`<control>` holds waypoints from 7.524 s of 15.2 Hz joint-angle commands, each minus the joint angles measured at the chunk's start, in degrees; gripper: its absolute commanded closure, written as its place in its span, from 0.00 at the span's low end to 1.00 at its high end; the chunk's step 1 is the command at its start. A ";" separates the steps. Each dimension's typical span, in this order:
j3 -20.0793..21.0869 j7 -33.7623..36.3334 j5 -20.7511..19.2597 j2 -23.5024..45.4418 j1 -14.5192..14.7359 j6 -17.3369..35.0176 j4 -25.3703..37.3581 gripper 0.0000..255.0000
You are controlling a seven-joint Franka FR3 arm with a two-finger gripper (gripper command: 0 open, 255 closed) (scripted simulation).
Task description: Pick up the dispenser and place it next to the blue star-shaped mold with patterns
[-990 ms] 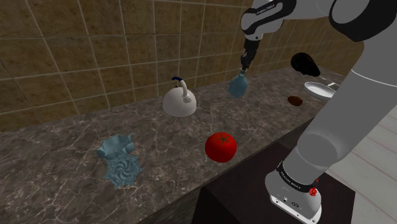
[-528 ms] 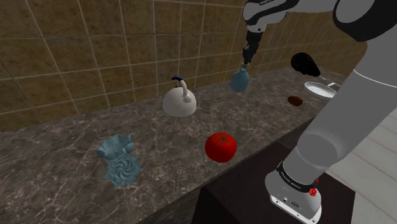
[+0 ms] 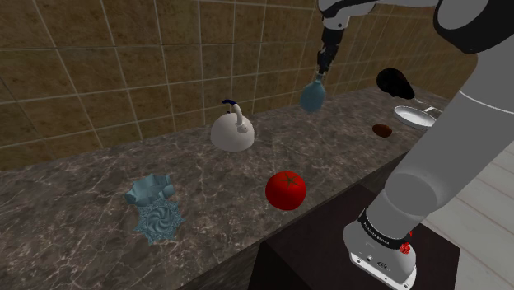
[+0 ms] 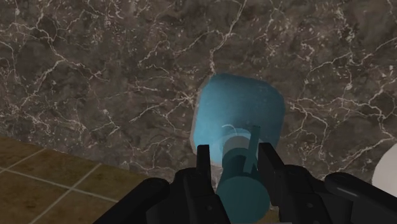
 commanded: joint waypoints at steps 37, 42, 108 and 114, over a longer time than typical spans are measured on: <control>0.88 -0.38 0.74 2.09 1.64 -28.20 30.05 1.00; 4.97 7.24 -2.28 -6.90 5.66 -27.52 19.87 1.00; 55.04 80.07 7.53 -10.48 27.33 -23.00 5.16 1.00; 54.91 79.82 8.12 -11.61 27.45 -18.25 -0.54 1.00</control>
